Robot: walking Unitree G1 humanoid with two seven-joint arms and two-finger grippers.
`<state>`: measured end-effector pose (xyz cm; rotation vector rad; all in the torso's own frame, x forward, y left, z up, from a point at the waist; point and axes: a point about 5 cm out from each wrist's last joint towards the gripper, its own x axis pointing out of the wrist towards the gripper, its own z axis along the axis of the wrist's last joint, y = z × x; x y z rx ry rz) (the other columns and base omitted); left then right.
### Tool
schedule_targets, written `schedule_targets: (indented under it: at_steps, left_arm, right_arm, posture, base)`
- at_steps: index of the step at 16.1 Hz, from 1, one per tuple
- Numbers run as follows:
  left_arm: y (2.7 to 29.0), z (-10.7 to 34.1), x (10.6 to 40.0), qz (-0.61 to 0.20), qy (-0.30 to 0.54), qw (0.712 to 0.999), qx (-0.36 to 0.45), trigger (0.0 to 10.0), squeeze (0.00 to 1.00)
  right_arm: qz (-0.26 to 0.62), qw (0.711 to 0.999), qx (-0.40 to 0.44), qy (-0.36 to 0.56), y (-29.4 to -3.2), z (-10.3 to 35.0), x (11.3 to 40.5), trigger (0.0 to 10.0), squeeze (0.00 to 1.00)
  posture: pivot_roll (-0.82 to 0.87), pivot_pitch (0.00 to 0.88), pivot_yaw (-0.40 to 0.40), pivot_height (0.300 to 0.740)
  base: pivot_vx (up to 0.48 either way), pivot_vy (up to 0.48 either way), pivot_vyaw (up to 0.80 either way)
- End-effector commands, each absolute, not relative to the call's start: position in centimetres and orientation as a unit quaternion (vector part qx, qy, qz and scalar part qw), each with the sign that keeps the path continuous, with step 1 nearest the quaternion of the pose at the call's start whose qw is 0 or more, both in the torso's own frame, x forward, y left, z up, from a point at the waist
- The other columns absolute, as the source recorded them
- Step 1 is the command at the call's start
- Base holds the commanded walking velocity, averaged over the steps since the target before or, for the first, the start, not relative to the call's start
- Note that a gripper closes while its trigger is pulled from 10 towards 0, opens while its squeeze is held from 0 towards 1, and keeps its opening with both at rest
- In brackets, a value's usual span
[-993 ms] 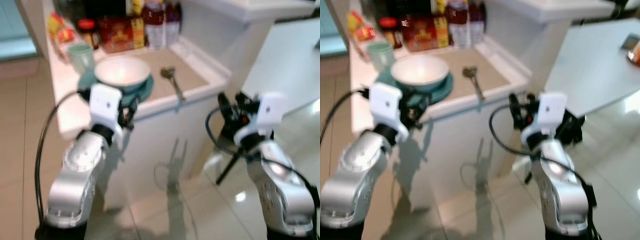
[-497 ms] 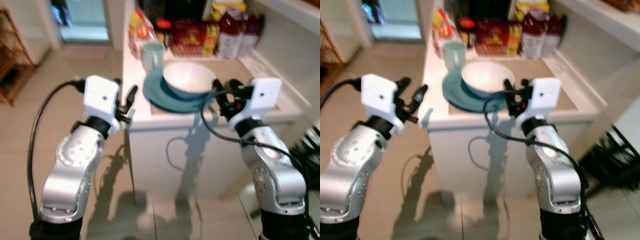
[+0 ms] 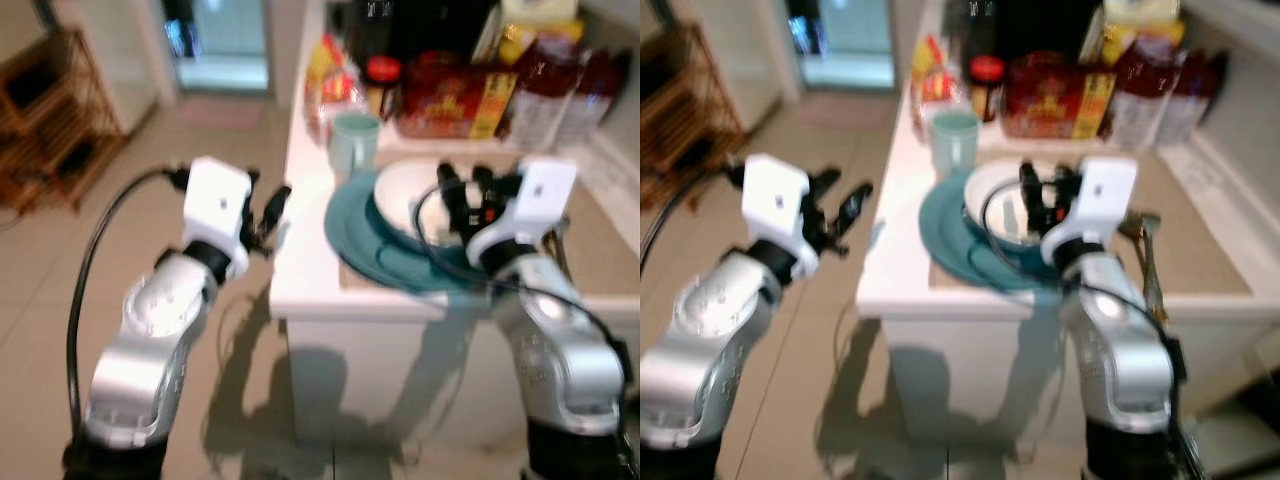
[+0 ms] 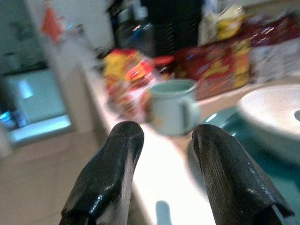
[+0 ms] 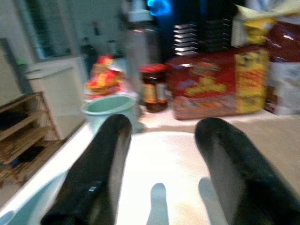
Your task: Setting the table
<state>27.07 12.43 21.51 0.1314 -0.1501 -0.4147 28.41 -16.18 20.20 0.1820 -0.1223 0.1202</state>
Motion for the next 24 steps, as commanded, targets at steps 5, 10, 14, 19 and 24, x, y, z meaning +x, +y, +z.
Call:
schedule_targets:
  at_steps: [5,10,14,19,24]
  left_arm:
    - [11.9,22.5,26.8,-0.244,-0.097,0.963,0.062,10.0,0.00]
    - [10.6,23.1,25.1,-0.388,-0.075,0.915,0.079,10.0,0.00]
    - [9.9,23.5,24.7,-0.407,-0.078,0.907,0.073,10.0,0.00]
    - [9.6,23.6,24.1,-0.435,-0.066,0.895,0.078,10.0,0.00]
    - [9.4,23.4,23.6,-0.457,-0.047,0.883,0.092,10.0,0.00]
  right_arm:
    - [0.055,0.994,0.083,-0.044,-17.9,22.2,29.0,10.0,1.00]
    - [0.034,0.993,0.074,0.080,-21.3,23.5,32.2,10.0,1.00]
    - [0.030,0.981,0.132,0.140,-22.7,24.6,34.3,10.0,0.00]
    - [0.068,0.943,0.229,0.232,-22.2,22.7,35.9,10.0,0.00]
    - [0.090,0.902,0.299,0.296,-21.1,20.3,36.6,10.0,0.00]
  posture:
    - [0.06,0.010,-0.027,0.740]
    - [0.05,0.012,-0.026,0.740]
    - [0.05,0.010,-0.036,0.740]
    - [0.06,0.009,-0.041,0.740]
    - [0.07,0.007,-0.043,0.740]
  base:
    - [0.000,0.000,0.00]
    - [0.000,0.000,0.00]
    - [0.000,0.000,0.00]
    - [0.000,0.000,0.00]
    - [0.000,0.000,0.00]
